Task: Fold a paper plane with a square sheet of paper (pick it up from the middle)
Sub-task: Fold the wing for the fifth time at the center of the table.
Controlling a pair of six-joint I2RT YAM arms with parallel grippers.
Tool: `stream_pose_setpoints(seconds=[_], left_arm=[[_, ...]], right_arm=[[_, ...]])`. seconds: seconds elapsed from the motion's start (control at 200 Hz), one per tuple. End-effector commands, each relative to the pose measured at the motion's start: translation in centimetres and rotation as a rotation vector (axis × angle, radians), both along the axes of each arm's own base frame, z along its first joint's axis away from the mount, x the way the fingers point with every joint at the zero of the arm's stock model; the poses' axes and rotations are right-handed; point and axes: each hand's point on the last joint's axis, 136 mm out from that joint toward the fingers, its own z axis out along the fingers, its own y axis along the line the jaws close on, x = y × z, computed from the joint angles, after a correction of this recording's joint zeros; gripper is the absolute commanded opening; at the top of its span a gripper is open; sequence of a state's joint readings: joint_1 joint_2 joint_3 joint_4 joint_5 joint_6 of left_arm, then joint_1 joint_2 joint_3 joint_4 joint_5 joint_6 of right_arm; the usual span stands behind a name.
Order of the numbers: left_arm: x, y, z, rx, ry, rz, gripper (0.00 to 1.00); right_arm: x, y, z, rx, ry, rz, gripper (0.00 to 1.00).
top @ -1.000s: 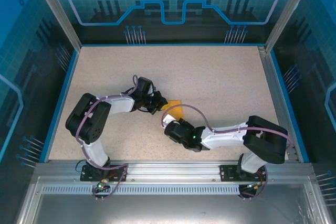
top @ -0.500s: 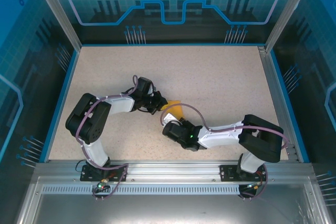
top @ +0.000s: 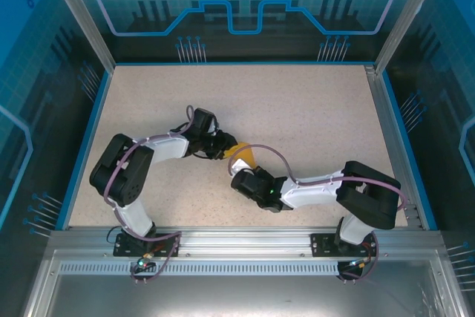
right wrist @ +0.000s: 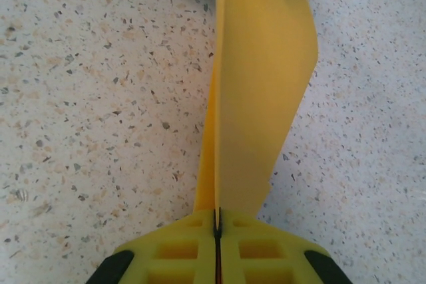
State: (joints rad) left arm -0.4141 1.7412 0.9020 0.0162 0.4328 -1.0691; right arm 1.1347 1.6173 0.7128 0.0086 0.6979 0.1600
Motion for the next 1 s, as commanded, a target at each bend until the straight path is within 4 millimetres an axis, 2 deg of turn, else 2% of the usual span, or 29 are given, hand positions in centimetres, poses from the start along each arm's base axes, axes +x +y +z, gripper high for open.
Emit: stream_pose_setpoints(seconds=[0.0, 0.06, 0.19, 0.425, 0.885, 0.995], left_arm=[[0.6, 1.4, 1.4, 0.047, -0.030, 0.033, 0.44], [0.5, 1.9, 1.2, 0.057, -0.012, 0.045, 0.56], [0.3, 2.7, 0.8, 0.076, 0.016, 0.064, 0.65], [-0.1, 3.1, 1.0, 0.090, 0.018, 0.070, 0.66], [-0.5, 3.7, 2.7, 0.108, -0.043, 0.064, 0.67], [-0.5, 3.5, 2.8, 0.101, -0.048, 0.042, 0.75]], right_arm=[[0.6, 1.0, 0.0, 0.111, 0.011, 0.012, 0.07], [1.0, 1.1, 0.0, 0.138, 0.012, 0.008, 0.07], [1.3, 1.6, 0.0, 0.164, 0.014, 0.027, 0.07], [1.1, 1.1, -1.1, 0.242, 0.096, 0.022, 0.07], [1.6, 0.9, -1.2, 0.496, 0.257, -0.005, 0.07], [1.8, 0.8, -0.8, 0.531, 0.261, -0.005, 0.07]])
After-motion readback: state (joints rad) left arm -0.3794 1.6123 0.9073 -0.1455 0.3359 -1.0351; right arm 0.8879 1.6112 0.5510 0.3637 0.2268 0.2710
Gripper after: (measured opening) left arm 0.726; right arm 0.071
